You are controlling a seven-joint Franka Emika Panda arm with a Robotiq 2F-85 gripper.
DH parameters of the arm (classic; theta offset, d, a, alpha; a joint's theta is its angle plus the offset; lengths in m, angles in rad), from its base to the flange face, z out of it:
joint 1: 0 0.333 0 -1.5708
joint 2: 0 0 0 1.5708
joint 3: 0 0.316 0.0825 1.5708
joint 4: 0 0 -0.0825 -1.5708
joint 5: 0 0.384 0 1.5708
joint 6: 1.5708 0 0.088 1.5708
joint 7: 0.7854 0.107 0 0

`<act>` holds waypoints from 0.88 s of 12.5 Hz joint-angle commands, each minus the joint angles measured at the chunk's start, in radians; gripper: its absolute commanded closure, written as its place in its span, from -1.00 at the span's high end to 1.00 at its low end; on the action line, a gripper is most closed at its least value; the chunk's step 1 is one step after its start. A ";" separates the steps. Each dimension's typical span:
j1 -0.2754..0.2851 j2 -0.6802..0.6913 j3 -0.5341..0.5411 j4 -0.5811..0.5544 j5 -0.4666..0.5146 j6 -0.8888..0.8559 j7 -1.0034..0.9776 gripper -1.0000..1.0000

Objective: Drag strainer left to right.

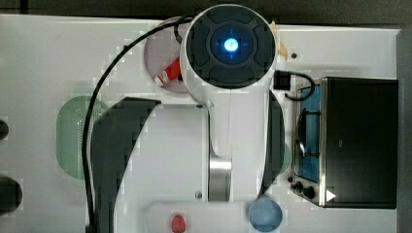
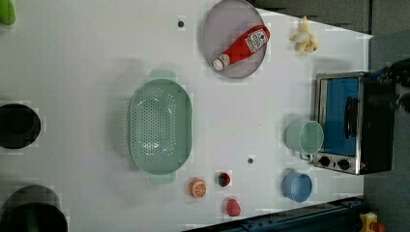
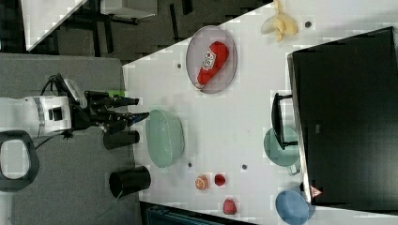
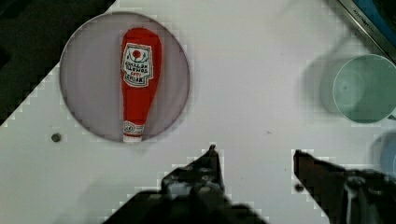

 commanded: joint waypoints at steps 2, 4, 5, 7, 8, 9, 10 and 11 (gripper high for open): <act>-0.025 -0.393 -0.051 -0.147 -0.021 -0.227 0.068 0.82; -0.020 -0.391 -0.043 -0.149 -0.012 -0.222 0.068 1.00; -0.013 -0.383 -0.025 -0.151 0.008 -0.202 0.068 1.00; 0.010 -0.346 0.043 -0.155 0.050 -0.146 0.079 1.00; 0.018 -0.317 0.091 -0.155 0.057 -0.125 0.115 1.00; 0.022 -0.283 0.144 -0.155 0.057 -0.108 0.182 1.00; 0.023 -0.244 0.200 -0.156 0.057 -0.096 0.276 1.00; 0.024 -0.202 0.255 -0.155 0.057 -0.081 0.384 1.00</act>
